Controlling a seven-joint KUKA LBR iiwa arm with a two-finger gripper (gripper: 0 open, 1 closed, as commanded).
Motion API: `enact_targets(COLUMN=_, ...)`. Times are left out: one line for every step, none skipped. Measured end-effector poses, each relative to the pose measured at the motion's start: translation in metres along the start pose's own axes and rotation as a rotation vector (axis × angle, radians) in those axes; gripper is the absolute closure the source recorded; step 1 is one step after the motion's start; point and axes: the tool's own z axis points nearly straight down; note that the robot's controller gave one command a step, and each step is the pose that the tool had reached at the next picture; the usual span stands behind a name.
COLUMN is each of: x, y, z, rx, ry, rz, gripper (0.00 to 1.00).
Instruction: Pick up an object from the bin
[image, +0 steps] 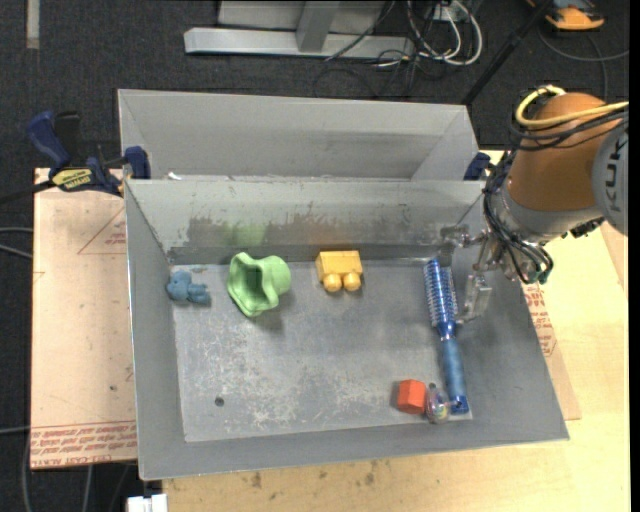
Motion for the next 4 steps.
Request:
enact_targets(x=0.027, y=0.005, z=0.066, rx=-0.004, ry=-0.002, rz=-0.379, gripper=0.0)
enact_targets(x=0.044, y=0.006, z=0.069, rx=-0.015, ry=-0.016, rz=-0.715, gripper=0.0)
enact_targets(x=0.047, y=0.0, z=0.07, rx=-0.007, ry=-0.007, rz=-0.72, gripper=1.0)
enact_targets(x=0.083, y=0.0, z=-0.089, rx=0.002, ry=-0.009, rz=-0.739, gripper=1.0)
